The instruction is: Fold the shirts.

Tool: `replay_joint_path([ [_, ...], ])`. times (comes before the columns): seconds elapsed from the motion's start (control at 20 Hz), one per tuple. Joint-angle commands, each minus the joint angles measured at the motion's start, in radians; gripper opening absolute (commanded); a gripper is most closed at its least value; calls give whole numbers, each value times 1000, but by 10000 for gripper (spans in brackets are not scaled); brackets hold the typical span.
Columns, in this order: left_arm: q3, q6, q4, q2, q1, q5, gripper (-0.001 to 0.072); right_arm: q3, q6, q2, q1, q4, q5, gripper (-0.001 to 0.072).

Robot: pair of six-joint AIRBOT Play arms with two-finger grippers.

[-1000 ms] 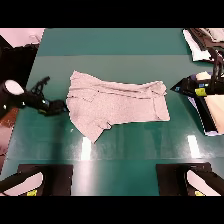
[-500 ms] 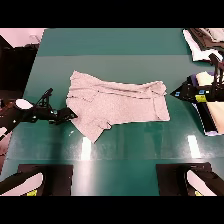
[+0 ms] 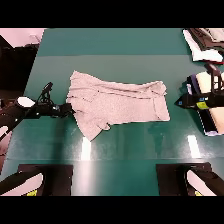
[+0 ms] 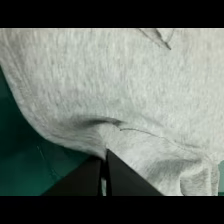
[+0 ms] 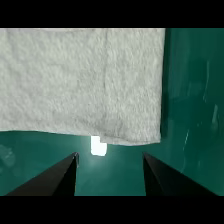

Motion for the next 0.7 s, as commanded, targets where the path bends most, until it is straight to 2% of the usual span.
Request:
replay_joint_path([
  [0.0,28,2,-3,1,-2,-20,21,-102,9,1,31,-48,-27,450],
  [0.2,28,3,-2,1,-2,-45,21,-183,-30,0,195,-57,-200,450],
  [0.3,28,3,-2,1,-2,-54,21,-166,-29,-23,289,-148,-232,450],
  [0.45,28,9,-2,1,-2,-72,21,-104,-25,-124,393,-286,-163,450],
  [0.65,28,10,-2,1,-2,-80,21,-16,-19,-249,448,-387,-93,450],
])
